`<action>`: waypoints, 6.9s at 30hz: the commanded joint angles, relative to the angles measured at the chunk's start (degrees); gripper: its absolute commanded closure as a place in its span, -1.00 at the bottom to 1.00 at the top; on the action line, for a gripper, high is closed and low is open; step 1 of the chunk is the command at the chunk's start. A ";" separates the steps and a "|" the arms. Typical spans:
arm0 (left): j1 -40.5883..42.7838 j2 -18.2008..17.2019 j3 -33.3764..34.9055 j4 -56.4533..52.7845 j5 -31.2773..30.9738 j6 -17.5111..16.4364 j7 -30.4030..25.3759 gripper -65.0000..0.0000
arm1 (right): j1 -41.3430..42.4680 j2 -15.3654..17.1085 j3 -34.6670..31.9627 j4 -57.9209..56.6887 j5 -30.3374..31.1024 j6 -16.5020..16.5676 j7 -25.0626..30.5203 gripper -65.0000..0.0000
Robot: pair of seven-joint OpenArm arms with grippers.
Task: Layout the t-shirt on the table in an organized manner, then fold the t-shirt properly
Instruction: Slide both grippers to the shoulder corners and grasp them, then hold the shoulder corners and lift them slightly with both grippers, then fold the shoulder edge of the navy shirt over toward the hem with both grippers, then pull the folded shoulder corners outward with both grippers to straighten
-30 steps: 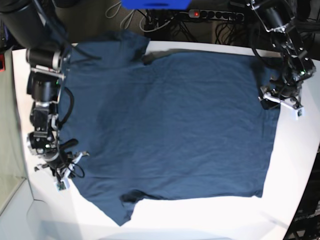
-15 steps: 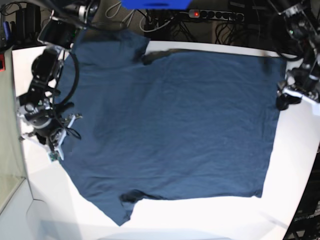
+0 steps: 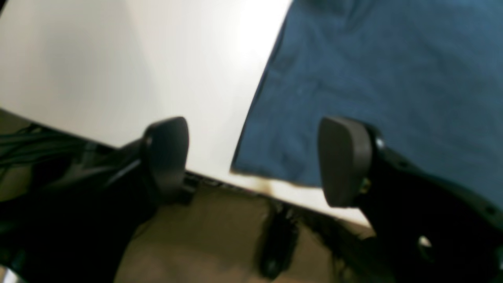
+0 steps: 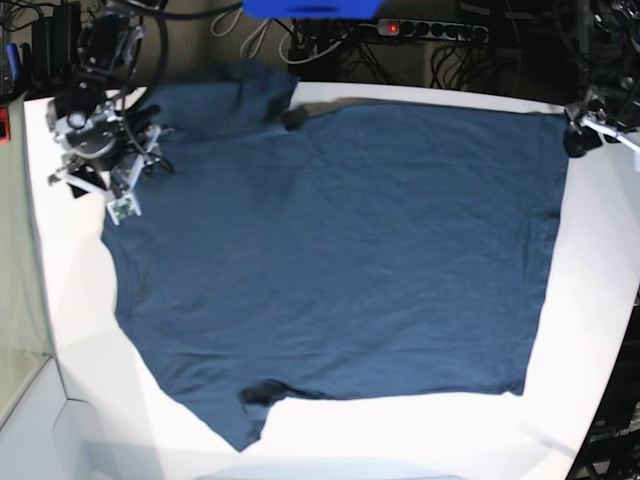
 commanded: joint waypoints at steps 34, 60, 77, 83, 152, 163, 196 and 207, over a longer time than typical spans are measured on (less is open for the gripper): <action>-7.21 7.55 2.28 -6.08 23.98 -15.62 -6.03 0.99 | -12.21 -6.61 5.80 8.95 0.11 -0.27 1.03 -0.25; -8.26 7.20 2.37 -6.08 23.98 -15.62 -5.94 0.99 | -14.93 -6.61 -3.25 6.93 6.35 -0.27 -5.12 -0.25; -8.44 6.94 1.93 -5.99 23.98 -15.62 -5.94 0.99 | -13.61 -6.61 -3.17 -1.86 6.44 -0.27 -4.42 0.26; -8.35 7.02 1.93 -5.38 23.98 -15.62 -5.85 0.99 | -13.52 -6.61 -3.25 -1.16 6.27 -0.27 -4.51 1.00; -38.94 4.12 9.32 -20.94 23.98 -15.62 -5.41 0.97 | 27.09 0.42 -3.69 -23.92 6.09 -0.27 -4.42 1.00; -40.26 2.54 9.23 -25.16 23.98 -15.62 -5.41 0.74 | 28.94 1.03 -3.69 -28.32 6.09 -0.27 -2.57 1.00; -30.86 1.05 -4.22 -25.16 18.35 -15.62 -5.41 0.03 | 17.68 2.00 3.87 -13.64 6.44 -0.27 -2.14 -0.15; -30.86 1.13 0.61 -25.51 18.35 -15.62 -9.72 0.03 | 15.13 4.81 5.45 -13.55 6.44 -0.27 -2.14 -0.15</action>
